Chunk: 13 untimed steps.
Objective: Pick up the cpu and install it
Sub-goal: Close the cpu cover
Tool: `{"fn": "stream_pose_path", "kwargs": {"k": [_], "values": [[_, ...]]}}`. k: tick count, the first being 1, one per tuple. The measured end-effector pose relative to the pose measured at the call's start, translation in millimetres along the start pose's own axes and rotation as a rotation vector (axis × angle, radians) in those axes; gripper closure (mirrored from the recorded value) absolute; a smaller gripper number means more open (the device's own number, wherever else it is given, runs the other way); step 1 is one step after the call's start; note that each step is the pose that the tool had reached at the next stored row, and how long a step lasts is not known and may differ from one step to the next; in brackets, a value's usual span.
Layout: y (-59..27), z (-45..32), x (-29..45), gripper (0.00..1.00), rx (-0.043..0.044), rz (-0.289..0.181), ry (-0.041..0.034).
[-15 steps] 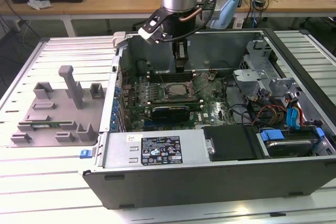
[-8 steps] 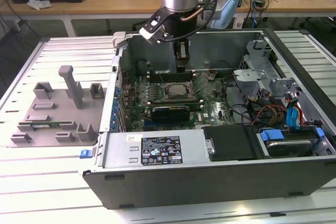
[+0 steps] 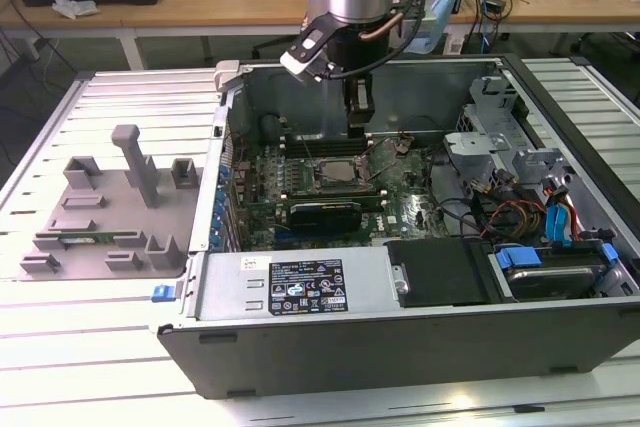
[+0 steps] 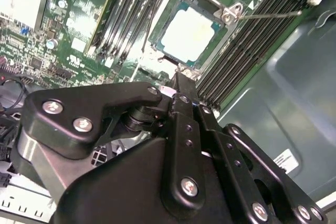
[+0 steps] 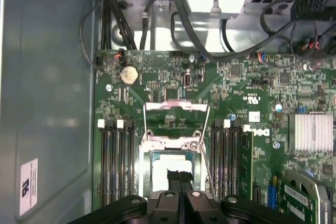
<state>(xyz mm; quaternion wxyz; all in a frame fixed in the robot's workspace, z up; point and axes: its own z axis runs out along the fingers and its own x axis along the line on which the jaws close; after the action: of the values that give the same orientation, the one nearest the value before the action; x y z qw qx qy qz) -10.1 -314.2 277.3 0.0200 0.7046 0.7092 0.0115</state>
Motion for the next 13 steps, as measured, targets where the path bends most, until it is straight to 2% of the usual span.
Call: {"fn": "stream_pose_path", "kwargs": {"k": [4,13], "values": [[12.0,0.5,-0.1,0.89,0.0000,0.000,0.0000],[31.7,1.5,-0.2,0.89,0.0000,0.000,0.0001]]}}
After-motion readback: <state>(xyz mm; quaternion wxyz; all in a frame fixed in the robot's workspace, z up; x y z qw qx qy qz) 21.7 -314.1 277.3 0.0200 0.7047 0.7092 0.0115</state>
